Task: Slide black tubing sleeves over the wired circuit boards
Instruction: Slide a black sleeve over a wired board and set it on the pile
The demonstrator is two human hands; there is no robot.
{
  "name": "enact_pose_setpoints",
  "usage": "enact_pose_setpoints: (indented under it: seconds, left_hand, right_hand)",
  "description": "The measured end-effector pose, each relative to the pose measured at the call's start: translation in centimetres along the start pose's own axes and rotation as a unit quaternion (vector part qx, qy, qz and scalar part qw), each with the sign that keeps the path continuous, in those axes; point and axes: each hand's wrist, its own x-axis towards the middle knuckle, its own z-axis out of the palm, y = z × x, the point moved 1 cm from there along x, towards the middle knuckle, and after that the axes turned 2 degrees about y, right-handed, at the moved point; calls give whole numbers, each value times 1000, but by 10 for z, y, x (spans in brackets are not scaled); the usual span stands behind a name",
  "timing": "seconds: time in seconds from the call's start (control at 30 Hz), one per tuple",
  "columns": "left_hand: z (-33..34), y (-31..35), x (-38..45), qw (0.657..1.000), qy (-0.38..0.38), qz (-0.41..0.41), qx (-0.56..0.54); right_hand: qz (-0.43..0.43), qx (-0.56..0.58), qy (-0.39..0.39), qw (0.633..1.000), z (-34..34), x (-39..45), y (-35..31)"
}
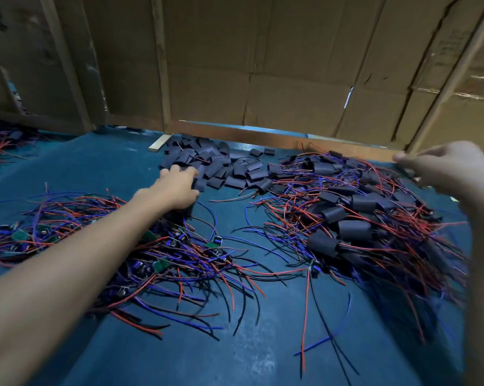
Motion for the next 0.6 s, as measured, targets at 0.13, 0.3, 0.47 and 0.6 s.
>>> enact_pose_setpoints:
  seconds: [0.13,0.3,0.47,0.6]
  left_hand:
    - [-12,-5,12,994,-28,81,67]
    - [-21,-2,3,990,-39,79,108]
    - [-23,28,-31,992,-18,111,48]
    - [-23,46,-71,981,91,147,-88]
  right_hand:
    - [-96,90,-4,991,-7,-14,-15]
    - [-225,173,-39,958,4,-43,-56]
    - [-314,136,-141,929,74,-83,-93]
    - [-382,70,-179,904,152,-117,-96]
